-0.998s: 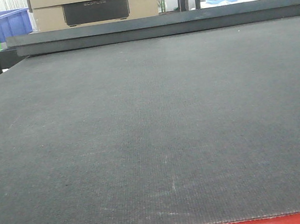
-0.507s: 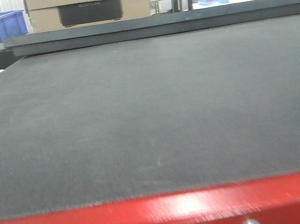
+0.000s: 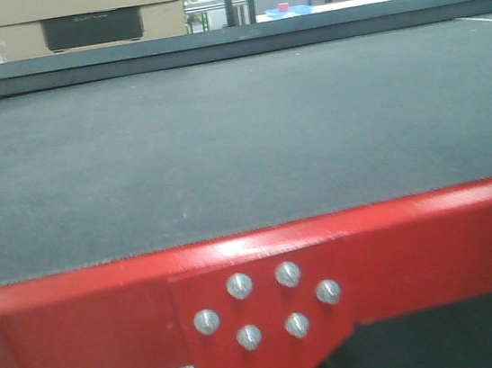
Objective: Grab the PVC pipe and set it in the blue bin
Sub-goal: 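Drive the base to the steel shelf of blue bins holding the pipe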
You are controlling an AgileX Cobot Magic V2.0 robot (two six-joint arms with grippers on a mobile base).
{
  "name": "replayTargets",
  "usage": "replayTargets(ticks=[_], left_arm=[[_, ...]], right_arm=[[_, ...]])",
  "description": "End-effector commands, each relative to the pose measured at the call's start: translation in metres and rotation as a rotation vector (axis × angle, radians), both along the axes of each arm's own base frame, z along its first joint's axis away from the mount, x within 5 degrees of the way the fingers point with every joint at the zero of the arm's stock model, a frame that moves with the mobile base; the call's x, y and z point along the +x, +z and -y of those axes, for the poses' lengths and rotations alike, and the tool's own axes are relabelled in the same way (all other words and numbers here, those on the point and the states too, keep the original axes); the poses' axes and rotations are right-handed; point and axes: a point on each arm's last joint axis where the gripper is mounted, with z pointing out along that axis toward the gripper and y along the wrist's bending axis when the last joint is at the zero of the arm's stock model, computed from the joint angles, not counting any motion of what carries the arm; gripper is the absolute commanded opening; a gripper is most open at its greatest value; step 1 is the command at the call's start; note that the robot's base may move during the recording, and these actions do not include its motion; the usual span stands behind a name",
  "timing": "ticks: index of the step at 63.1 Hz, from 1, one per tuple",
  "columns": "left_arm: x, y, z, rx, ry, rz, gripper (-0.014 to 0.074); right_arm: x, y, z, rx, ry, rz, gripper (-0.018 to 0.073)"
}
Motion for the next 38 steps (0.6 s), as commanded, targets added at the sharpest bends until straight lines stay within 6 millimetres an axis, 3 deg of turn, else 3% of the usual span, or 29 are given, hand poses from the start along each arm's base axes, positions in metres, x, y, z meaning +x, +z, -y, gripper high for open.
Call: replayTargets(ticks=[1, 38], left_arm=[[-0.0017, 0.0038, 0.0005, -0.019, -0.004, 0.037, -0.0111], [-0.0017, 0.0038, 0.0005, -0.019, -0.004, 0.037, -0.0111]], right_arm=[[-0.0025, 0.0051, -0.0005, -0.013, -0.001, 0.034, -0.0168], [-0.0025, 0.0051, -0.0005, -0.013, -0.001, 0.034, -0.0168]])
